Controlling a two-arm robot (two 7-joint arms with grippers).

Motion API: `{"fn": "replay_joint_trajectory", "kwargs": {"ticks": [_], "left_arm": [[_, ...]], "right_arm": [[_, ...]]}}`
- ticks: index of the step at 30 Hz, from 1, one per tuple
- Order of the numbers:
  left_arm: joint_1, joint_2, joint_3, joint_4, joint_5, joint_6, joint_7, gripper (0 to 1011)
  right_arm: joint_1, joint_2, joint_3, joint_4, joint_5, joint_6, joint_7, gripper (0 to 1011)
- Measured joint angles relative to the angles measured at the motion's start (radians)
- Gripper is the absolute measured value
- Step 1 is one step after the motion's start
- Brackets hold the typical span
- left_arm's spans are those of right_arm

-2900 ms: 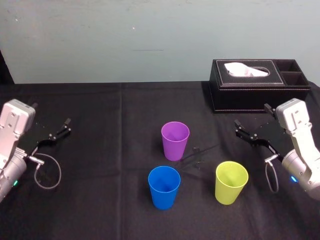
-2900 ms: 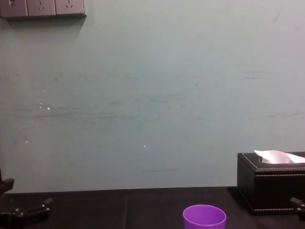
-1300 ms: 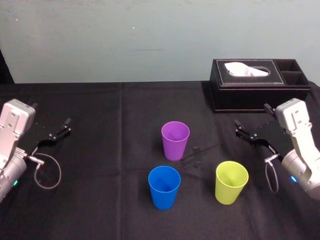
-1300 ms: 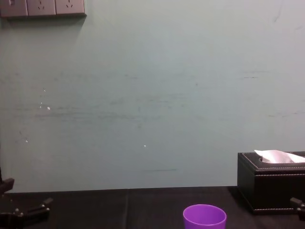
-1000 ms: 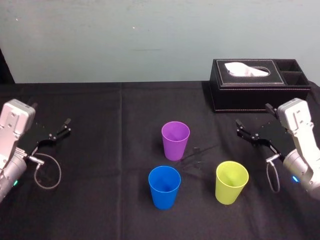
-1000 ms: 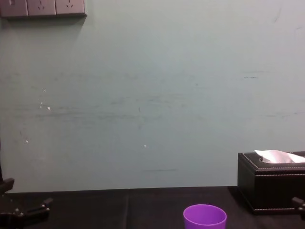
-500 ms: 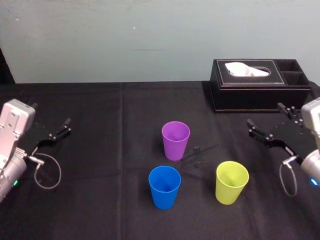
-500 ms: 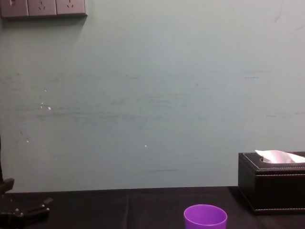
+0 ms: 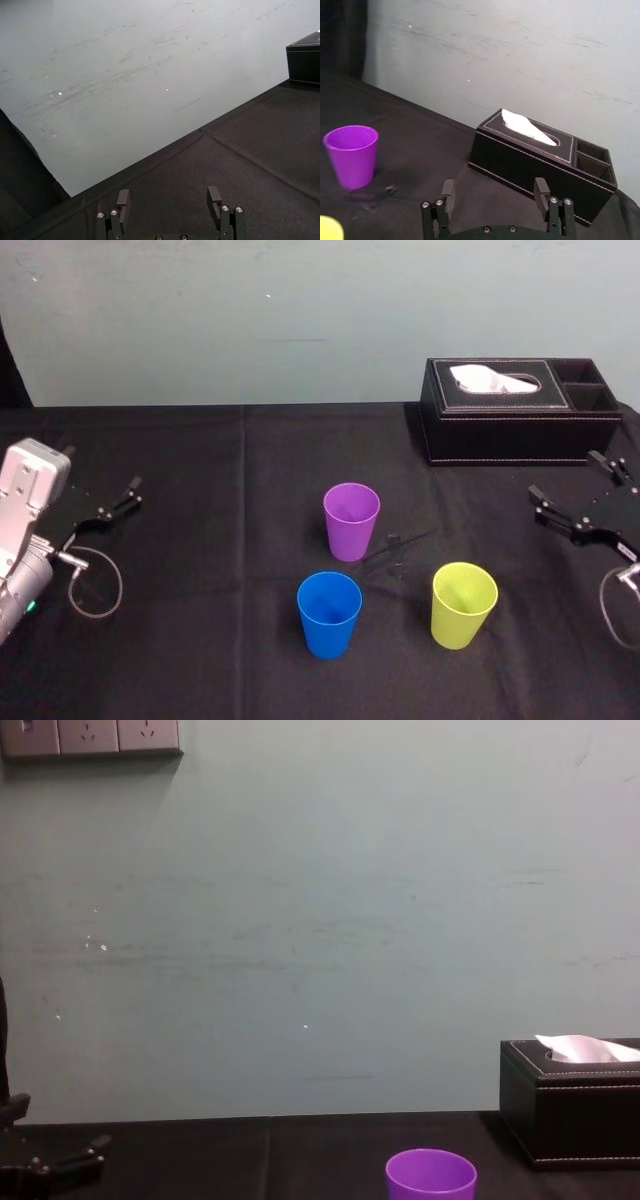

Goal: Stack the three plastic cups sequentially using one hand.

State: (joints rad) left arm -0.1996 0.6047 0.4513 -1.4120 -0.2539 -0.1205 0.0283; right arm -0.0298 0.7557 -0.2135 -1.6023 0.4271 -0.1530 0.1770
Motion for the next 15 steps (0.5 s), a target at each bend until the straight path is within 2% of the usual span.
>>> {"fn": "replay_joint_trajectory", "kwargs": {"ticks": [10, 15], "left_arm": [[0.0, 0.0, 0.0, 0.0, 0.0, 0.0, 0.0, 1011], [0.0, 0.0, 0.0, 0.0, 0.0, 0.0, 0.0, 1012]], "right_arm": [[-0.067, 0.058, 0.033, -0.029, 0.024, -0.036, 0.124, 1000], [-0.094, 0.087, 0.041, -0.035, 0.046, -0.051, 0.217, 1000]]}}
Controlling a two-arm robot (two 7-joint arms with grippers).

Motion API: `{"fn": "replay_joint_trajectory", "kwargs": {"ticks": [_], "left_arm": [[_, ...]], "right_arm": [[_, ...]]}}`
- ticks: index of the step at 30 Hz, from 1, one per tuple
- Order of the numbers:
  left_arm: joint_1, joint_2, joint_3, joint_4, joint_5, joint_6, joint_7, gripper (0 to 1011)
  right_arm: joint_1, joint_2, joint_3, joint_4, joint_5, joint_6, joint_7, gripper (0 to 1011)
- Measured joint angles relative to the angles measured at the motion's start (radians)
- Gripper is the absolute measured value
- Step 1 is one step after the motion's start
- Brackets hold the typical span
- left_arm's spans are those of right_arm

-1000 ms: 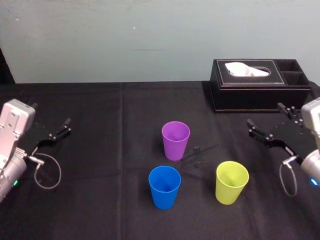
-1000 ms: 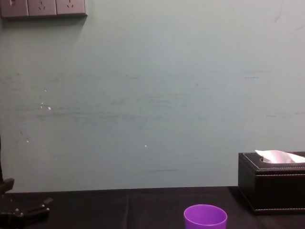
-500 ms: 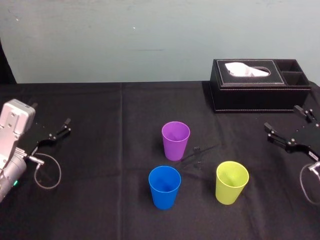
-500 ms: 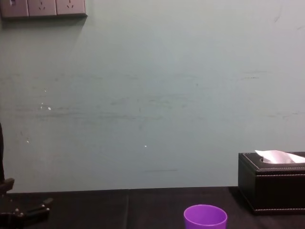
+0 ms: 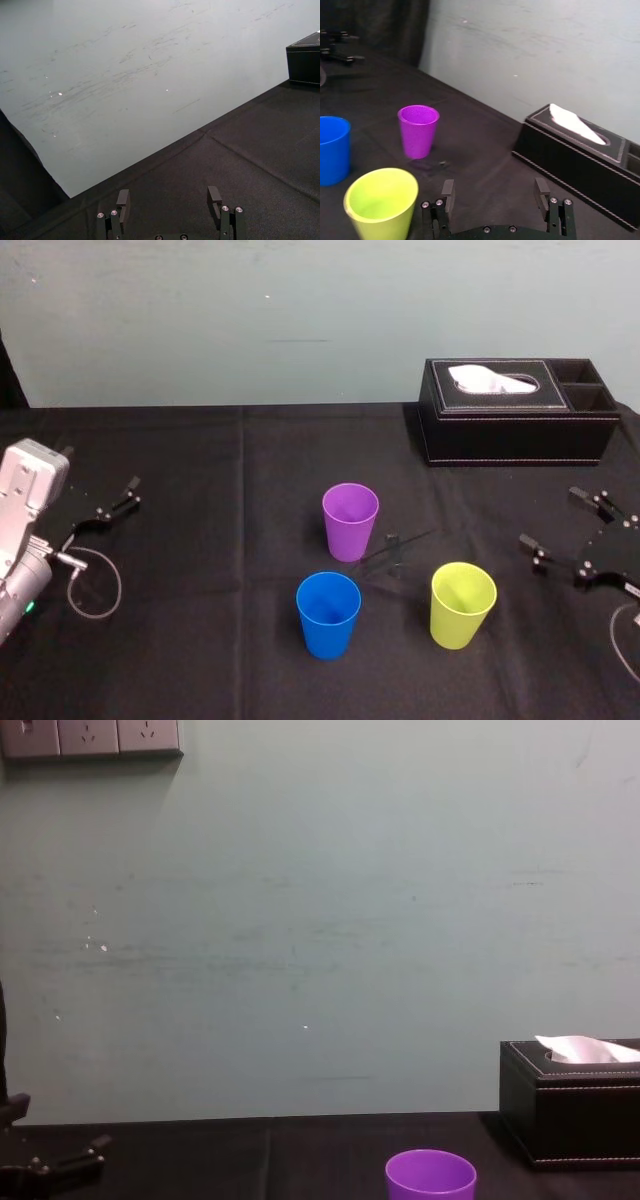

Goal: Stack the three plastic cups sequentially using one hand.

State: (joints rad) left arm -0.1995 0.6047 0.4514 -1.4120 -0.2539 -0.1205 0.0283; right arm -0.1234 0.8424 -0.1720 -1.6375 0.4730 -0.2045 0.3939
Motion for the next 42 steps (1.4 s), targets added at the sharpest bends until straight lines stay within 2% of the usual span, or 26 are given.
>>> {"fn": "replay_joint_trajectory", "kwargs": {"ticks": [2, 12, 24, 32, 42], "left_arm": [[0.0, 0.0, 0.0, 0.0, 0.0, 0.0, 0.0, 1012], [0.0, 0.0, 0.0, 0.0, 0.0, 0.0, 0.0, 1011], [0.0, 0.0, 0.0, 0.0, 0.0, 0.0, 0.0, 1011], [0.0, 0.0, 0.0, 0.0, 0.0, 0.0, 0.0, 1012], [0.0, 0.0, 0.0, 0.0, 0.0, 0.0, 0.0, 1011]], "right_arm": [[-0.003, 0.003, 0.001, 0.0, 0.002, -0.001, 0.009, 1000], [-0.033, 0.028, 0.014, 0.012, 0.058, -0.023, 0.165, 1000], [-0.055, 0.036, 0.035, 0.036, 0.114, -0.021, 0.294, 1000], [-0.057, 0.033, 0.026, 0.044, 0.101, -0.023, 0.349, 1000], [-0.037, 0.005, -0.016, 0.054, 0.055, -0.016, 0.351, 1000]]}}
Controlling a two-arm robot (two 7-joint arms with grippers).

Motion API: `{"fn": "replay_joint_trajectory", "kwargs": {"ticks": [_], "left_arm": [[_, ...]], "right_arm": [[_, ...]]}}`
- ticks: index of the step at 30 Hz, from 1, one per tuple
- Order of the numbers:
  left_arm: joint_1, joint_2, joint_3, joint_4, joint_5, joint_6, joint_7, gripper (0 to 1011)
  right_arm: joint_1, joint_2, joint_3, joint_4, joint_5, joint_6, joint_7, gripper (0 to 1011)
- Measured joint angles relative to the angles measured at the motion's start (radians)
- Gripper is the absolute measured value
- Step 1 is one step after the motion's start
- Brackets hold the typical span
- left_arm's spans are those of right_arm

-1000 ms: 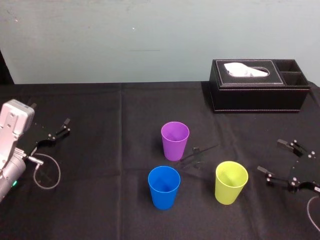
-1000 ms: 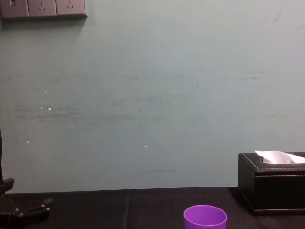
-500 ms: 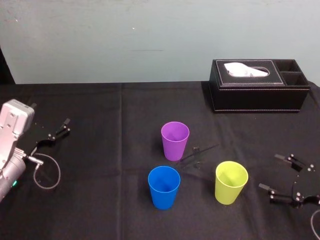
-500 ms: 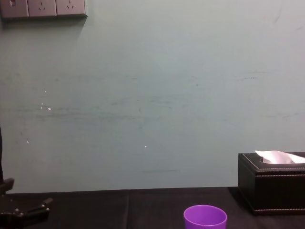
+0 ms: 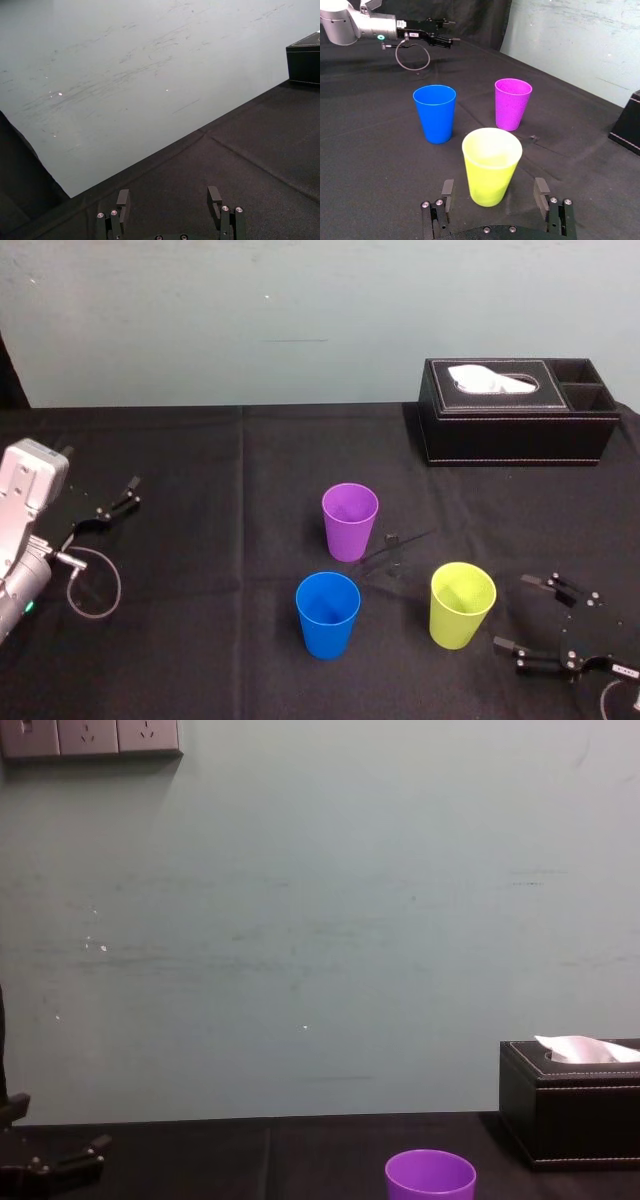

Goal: Stack the three plastic cups sequentially using one hand.

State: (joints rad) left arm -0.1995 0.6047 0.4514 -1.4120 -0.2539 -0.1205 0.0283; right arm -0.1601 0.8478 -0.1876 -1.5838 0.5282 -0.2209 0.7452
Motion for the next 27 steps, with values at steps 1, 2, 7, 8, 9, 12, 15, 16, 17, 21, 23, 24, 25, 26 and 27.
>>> {"fn": "replay_joint_trajectory", "kwargs": {"ticks": [1, 2, 7, 8, 9, 12, 15, 16, 17, 21, 23, 24, 25, 26, 27], "left_arm": [[0.0, 0.0, 0.0, 0.0, 0.0, 0.0, 0.0, 1011], [0.0, 0.0, 0.0, 0.0, 0.0, 0.0, 0.0, 1012], [0.0, 0.0, 0.0, 0.0, 0.0, 0.0, 0.0, 1011], [0.0, 0.0, 0.0, 0.0, 0.0, 0.0, 0.0, 1012], [0.0, 0.0, 0.0, 0.0, 0.0, 0.0, 0.0, 1012], [0.0, 0.0, 0.0, 0.0, 0.0, 0.0, 0.0, 1011], [0.0, 0.0, 0.0, 0.0, 0.0, 0.0, 0.0, 1011], [0.0, 0.0, 0.0, 0.0, 0.0, 0.0, 0.0, 1012], [0.0, 0.0, 0.0, 0.0, 0.0, 0.0, 0.0, 1011], [0.0, 0.0, 0.0, 0.0, 0.0, 0.0, 0.0, 1011], [0.0, 0.0, 0.0, 0.0, 0.0, 0.0, 0.0, 1012], [0.0, 0.0, 0.0, 0.0, 0.0, 0.0, 0.0, 1011], [0.0, 0.0, 0.0, 0.0, 0.0, 0.0, 0.0, 1012], [0.0, 0.0, 0.0, 0.0, 0.0, 0.0, 0.0, 1011], [0.0, 0.0, 0.0, 0.0, 0.0, 0.0, 0.0, 1011]], "right_arm": [[0.001, -0.001, -0.002, 0.0, -0.001, 0.001, 0.0, 1000], [0.003, -0.003, -0.004, 0.001, -0.002, 0.003, 0.0, 1000], [0.016, -0.018, -0.014, 0.009, -0.001, 0.014, 0.0, 1000], [0.02, -0.021, -0.016, 0.011, 0.003, 0.017, 0.0, 1000], [0.021, -0.023, -0.017, 0.012, 0.006, 0.019, 0.0, 1000], [0.027, -0.027, -0.021, 0.016, 0.015, 0.025, 0.002, 1000], [0.033, -0.031, -0.026, 0.02, 0.022, 0.028, 0.006, 1000], [0.034, -0.031, -0.027, 0.021, 0.024, 0.029, 0.007, 1000], [0.036, -0.033, -0.029, 0.021, 0.025, 0.031, 0.008, 1000], [0.047, -0.038, -0.04, 0.026, 0.033, 0.039, 0.011, 1000], [0.05, -0.04, -0.043, 0.027, 0.036, 0.041, 0.012, 1000], [0.053, -0.042, -0.047, 0.028, 0.037, 0.044, 0.012, 1000], [0.055, -0.043, -0.048, 0.028, 0.038, 0.045, 0.012, 1000], [0.056, -0.043, -0.05, 0.029, 0.038, 0.046, 0.012, 1000], [0.058, -0.044, -0.052, 0.03, 0.039, 0.048, 0.012, 1000]]}}
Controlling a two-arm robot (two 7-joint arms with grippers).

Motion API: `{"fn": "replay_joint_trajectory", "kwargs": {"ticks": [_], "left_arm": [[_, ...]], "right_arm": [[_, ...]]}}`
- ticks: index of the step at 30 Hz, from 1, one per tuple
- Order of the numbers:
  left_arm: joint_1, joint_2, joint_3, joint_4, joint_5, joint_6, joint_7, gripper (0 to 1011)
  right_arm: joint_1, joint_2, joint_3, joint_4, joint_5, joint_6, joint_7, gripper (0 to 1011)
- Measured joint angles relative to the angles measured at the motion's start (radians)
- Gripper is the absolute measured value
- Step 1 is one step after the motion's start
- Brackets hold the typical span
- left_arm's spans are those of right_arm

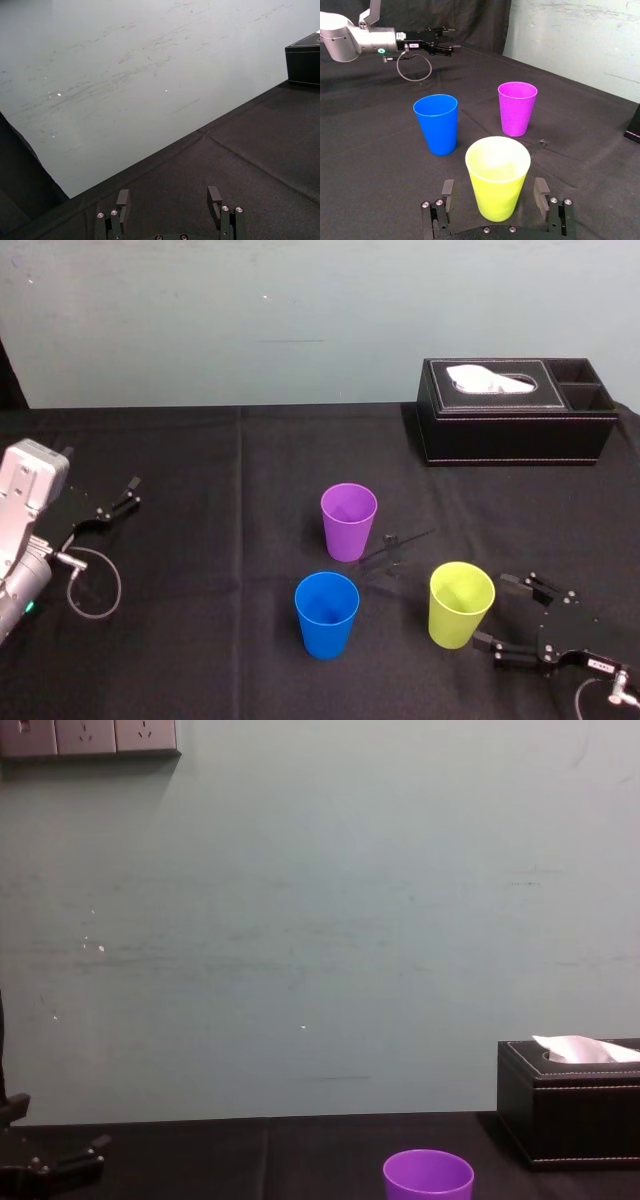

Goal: Stack the three plastic cups sequentially using one hand.

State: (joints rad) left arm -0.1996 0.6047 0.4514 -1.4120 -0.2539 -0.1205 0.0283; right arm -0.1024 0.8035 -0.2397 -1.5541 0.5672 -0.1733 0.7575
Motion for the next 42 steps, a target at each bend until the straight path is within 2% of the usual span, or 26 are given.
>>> {"fn": "replay_joint_trajectory", "kwargs": {"ticks": [26, 42], "left_arm": [[0.0, 0.0, 0.0, 0.0, 0.0, 0.0, 0.0, 1011], [0.0, 0.0, 0.0, 0.0, 0.0, 0.0, 0.0, 1011]], "right_arm": [[0.063, -0.04, -0.057, 0.021, 0.017, 0.046, -0.021, 1000], [0.099, -0.069, -0.089, 0.045, -0.033, 0.048, -0.064, 1000]]}}
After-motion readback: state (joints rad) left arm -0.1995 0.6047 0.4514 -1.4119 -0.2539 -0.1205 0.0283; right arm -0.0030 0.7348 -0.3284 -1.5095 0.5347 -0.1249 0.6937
